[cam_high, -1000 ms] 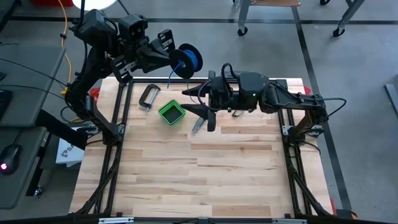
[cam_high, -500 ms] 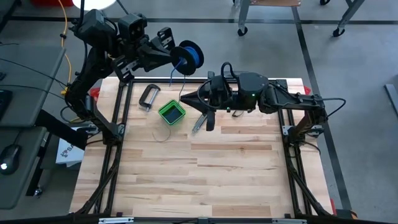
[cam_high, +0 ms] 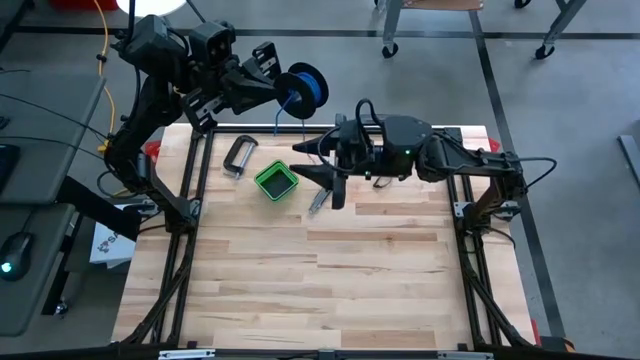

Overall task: Coil cords
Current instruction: Coil the blue wire onto the spool

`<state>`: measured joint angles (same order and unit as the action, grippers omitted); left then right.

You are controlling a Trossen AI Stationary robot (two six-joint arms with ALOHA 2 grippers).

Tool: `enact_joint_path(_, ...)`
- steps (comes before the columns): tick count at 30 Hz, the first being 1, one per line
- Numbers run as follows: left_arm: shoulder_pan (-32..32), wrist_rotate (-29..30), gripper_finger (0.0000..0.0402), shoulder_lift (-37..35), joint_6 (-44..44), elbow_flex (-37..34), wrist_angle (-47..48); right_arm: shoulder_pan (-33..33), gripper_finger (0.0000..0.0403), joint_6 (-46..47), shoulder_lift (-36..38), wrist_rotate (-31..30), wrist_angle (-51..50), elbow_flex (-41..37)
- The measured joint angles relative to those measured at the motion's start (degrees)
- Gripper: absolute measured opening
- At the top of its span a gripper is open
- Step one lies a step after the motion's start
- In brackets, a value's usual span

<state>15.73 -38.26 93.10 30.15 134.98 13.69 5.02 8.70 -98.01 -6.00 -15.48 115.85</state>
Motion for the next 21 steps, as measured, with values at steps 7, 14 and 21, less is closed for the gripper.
enact_joint_path(7,0.5,0.2,0.0001,0.0,-0.2,0.0,0.0,0.2,0.0121,-2.7,0.0,-0.4,-1.6,0.0)
enact_joint_path(14,1.7,0.1,0.0001,-0.1,-0.3,0.0,0.0,0.3,0.0006,-3.1,0.0,0.6,-5.1,0.0)
enact_joint_path(21,3.5,0.2,0.0001,-0.2,1.0,0.0,0.0,0.3,0.0007,-3.8,0.1,1.6,-4.3,0.0)
